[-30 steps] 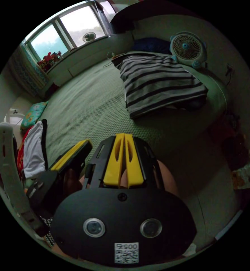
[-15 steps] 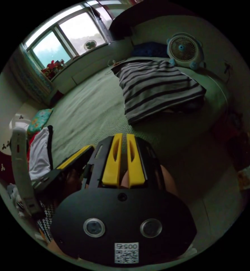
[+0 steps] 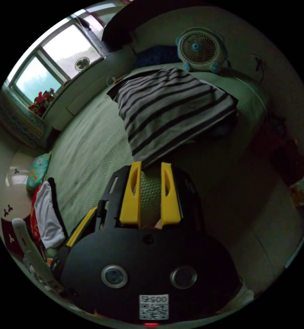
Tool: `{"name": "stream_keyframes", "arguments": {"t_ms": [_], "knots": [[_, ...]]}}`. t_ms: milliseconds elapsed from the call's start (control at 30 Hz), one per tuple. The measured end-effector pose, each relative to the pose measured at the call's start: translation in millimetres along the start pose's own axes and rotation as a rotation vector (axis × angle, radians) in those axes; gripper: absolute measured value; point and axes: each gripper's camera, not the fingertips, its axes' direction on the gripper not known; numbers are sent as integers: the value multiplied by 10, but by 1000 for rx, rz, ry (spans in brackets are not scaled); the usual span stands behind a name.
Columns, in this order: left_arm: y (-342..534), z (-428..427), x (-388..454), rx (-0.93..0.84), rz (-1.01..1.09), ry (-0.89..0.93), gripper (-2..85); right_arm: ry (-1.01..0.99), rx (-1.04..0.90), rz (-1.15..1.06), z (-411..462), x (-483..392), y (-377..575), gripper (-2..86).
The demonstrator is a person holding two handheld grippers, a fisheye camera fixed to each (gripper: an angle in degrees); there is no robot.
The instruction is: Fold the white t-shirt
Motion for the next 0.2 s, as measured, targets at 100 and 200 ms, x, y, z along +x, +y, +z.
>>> {"name": "stream_keyframes", "arguments": {"t_ms": [100, 200], "knots": [[-52, 36, -43, -4, 4, 5, -3, -20, 3, 4, 56, 32, -46, 85], [-100, 61, -70, -3, 13, -2, -2, -25, 4, 0, 138, 29, -96, 84]]}}
